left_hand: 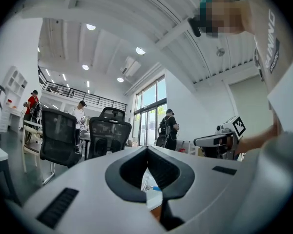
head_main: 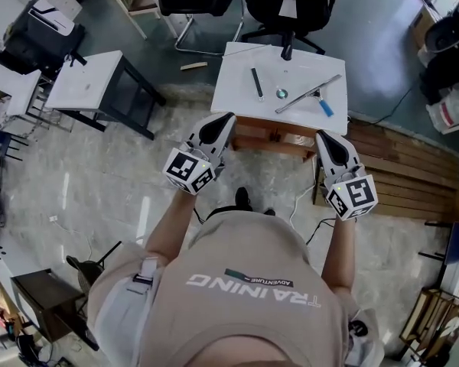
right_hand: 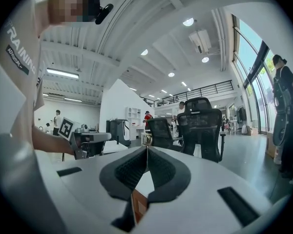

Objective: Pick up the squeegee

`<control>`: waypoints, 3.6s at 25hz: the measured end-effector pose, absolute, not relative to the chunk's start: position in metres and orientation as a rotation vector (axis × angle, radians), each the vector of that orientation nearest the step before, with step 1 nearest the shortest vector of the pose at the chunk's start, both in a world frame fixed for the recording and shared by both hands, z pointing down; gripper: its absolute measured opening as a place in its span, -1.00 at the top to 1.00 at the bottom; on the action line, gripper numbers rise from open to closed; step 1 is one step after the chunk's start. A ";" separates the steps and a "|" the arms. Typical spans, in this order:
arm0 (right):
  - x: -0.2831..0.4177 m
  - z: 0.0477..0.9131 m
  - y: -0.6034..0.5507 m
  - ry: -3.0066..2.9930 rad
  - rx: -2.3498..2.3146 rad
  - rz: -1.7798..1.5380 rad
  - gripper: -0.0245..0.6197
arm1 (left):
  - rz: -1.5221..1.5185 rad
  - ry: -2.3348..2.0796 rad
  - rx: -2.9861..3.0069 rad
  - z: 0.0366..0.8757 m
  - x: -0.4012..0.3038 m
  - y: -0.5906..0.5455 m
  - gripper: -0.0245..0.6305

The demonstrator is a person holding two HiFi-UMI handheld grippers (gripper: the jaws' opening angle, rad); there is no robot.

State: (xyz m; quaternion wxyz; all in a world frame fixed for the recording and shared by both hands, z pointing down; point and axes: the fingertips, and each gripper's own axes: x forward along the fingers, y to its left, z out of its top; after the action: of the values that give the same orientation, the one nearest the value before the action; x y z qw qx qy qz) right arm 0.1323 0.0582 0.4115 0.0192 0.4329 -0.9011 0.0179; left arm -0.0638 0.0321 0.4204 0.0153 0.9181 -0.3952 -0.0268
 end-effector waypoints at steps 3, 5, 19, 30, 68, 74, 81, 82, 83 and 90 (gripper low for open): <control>0.125 0.410 0.042 -2.783 1.347 0.058 0.82 | -0.059 -1.229 2.861 0.422 -0.068 0.015 0.89; 0.119 0.408 0.032 -2.775 1.353 0.050 0.82 | -0.056 -1.221 2.860 0.423 -0.073 0.004 0.89; 0.091 0.413 -0.024 -2.680 1.445 0.056 0.82 | -0.007 -1.127 2.862 0.452 -0.102 -0.063 0.89; 0.102 0.428 -0.102 -2.720 1.375 0.068 0.82 | 0.002 -1.175 2.819 0.471 -0.088 -0.130 0.89; -0.029 0.661 -0.320 -2.500 0.991 0.601 0.42 | 0.094 -1.446 2.675 0.453 -0.128 -0.260 0.89; -0.035 0.732 -0.352 -2.309 1.123 0.626 0.42 | 0.170 -1.436 2.684 0.454 -0.156 -0.262 0.89; -0.039 0.779 -0.373 -2.205 1.126 0.704 0.42 | 0.211 -1.424 2.699 0.455 -0.177 -0.280 0.89; -0.039 0.784 -0.375 -2.195 1.124 0.710 0.42 | 0.211 -1.418 2.700 0.455 -0.178 -0.282 0.89; -0.040 0.789 -0.376 -2.184 1.122 0.714 0.42 | 0.210 -1.411 2.701 0.456 -0.178 -0.284 0.89; -0.050 0.819 -0.386 -2.105 1.093 0.699 0.42 | 0.237 -1.389 2.699 0.460 -0.191 -0.295 0.89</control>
State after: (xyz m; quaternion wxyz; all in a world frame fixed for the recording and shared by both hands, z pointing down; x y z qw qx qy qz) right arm -0.0505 -0.3861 0.8190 0.3281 0.4175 -0.8042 0.2669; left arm -0.1906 -0.2948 0.4599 0.0486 0.8854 -0.4556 0.0776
